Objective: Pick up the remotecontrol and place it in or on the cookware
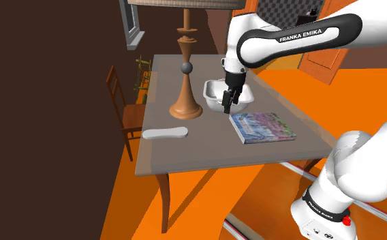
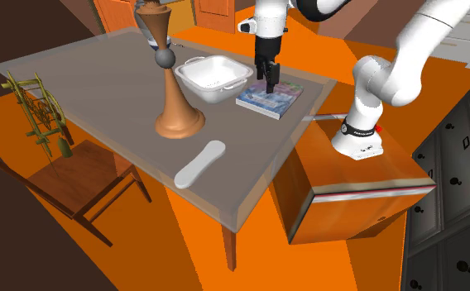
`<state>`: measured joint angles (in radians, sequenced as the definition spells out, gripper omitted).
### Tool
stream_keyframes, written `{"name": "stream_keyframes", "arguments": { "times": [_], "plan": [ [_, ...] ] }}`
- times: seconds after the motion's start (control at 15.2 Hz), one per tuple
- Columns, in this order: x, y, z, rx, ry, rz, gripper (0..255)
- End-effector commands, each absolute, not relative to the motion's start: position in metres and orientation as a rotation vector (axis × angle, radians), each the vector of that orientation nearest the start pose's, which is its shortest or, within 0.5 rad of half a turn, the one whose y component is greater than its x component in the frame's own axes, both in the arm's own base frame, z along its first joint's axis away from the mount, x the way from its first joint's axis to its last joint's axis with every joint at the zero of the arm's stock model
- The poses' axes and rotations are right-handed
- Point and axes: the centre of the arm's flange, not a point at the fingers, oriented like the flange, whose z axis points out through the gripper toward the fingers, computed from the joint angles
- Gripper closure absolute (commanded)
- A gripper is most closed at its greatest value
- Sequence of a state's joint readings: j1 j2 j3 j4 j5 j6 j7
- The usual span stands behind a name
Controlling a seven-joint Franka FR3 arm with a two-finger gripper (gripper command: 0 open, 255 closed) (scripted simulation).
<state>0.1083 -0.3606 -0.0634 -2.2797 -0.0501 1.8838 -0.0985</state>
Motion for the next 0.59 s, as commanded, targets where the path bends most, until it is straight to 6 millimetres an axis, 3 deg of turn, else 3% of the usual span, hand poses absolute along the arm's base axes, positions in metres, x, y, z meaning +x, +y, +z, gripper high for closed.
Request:
{"name": "stream_keyframes", "arguments": {
  "times": [0.0, 0.53],
  "plan": [
    [0.462, 0.021, 0.484, -3.146, -0.351, 0.052, 0],
    [0.544, 0.068, 0.443, -3.087, -0.700, 0.035, 0]
  ]
}}
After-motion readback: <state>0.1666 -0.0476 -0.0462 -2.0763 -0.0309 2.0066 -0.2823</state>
